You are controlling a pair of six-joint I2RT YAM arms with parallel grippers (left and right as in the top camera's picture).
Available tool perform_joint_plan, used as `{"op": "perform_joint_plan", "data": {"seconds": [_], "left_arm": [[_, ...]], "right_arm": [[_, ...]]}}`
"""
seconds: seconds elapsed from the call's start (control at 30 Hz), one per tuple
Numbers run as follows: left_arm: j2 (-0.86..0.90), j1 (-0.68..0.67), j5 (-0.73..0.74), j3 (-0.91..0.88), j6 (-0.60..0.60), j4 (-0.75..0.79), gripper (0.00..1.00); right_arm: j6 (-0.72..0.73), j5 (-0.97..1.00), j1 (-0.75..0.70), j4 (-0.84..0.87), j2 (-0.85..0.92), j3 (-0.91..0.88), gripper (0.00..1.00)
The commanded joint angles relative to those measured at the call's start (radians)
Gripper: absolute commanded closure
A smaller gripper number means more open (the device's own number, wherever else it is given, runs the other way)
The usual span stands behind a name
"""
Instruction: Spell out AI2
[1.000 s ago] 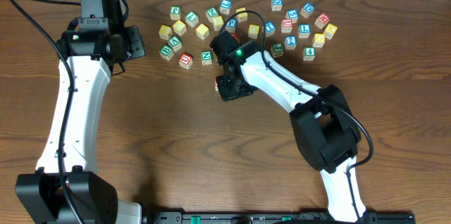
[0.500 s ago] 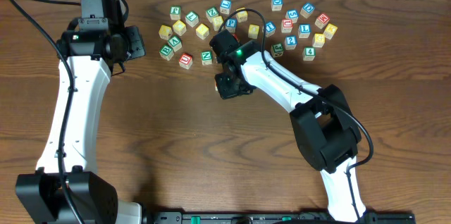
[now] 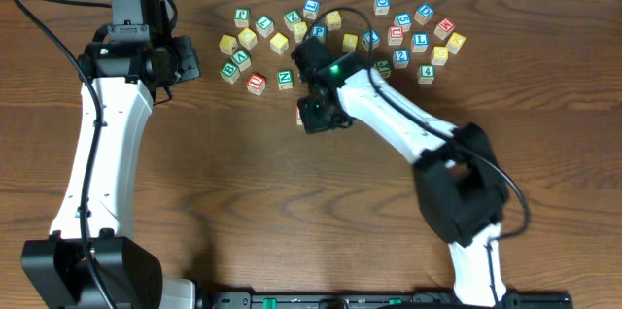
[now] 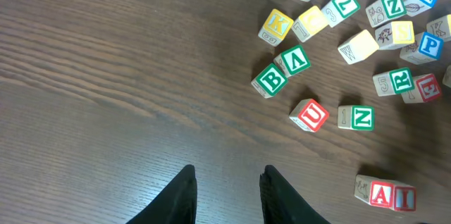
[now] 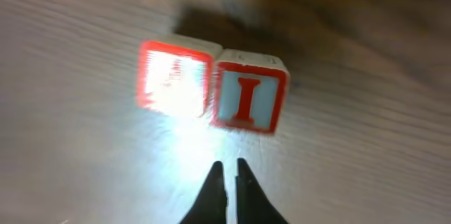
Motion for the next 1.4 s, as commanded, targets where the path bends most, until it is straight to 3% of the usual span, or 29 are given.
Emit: {"op": "perform_joint_plan", "data": {"seconds": [0.0, 0.03, 0.1, 0.23, 0.3, 0.43, 0.97, 1.2, 1.37], "left_arm": [[0.005, 0.002, -0.009, 0.008, -0.01, -0.005, 0.7], [0.005, 0.002, -0.009, 0.008, -0.01, -0.005, 0.7], [0.005, 0.002, -0.009, 0.008, -0.01, -0.005, 0.7], [0.005, 0.002, -0.009, 0.008, -0.01, -0.008, 0.7], [0.005, 0.002, -0.009, 0.008, -0.01, -0.012, 0.7], [0.005, 0.002, -0.009, 0.008, -0.018, -0.011, 0.69], [0.005, 0.002, -0.009, 0.008, -0.04, -0.011, 0.69], [0.005, 0.002, -0.009, 0.008, -0.04, -0.011, 0.68], [0.005, 0.002, -0.009, 0.008, -0.04, -0.011, 0.68]], "right_arm": [[0.012, 0.048, -0.061, 0.008, -0.183, 0.01, 0.91], [0.012, 0.061, -0.08, 0.013, -0.207, 0.01, 0.84], [-0.019, 0.065, -0.142, 0.037, -0.272, 0.01, 0.61], [-0.026, 0.066, -0.243, 0.068, -0.359, 0.01, 0.55], [-0.025, 0.063, -0.314, 0.072, -0.407, 0.01, 0.39], [-0.026, 0.062, -0.381, 0.078, -0.428, 0.01, 0.31], [-0.061, 0.037, -0.41, 0.061, -0.396, 0.036, 0.3], [-0.145, 0.056, -0.417, -0.241, -0.114, 0.497, 0.28], [-0.145, 0.067, -0.436, -0.315, 0.068, 0.69, 0.35]]}}
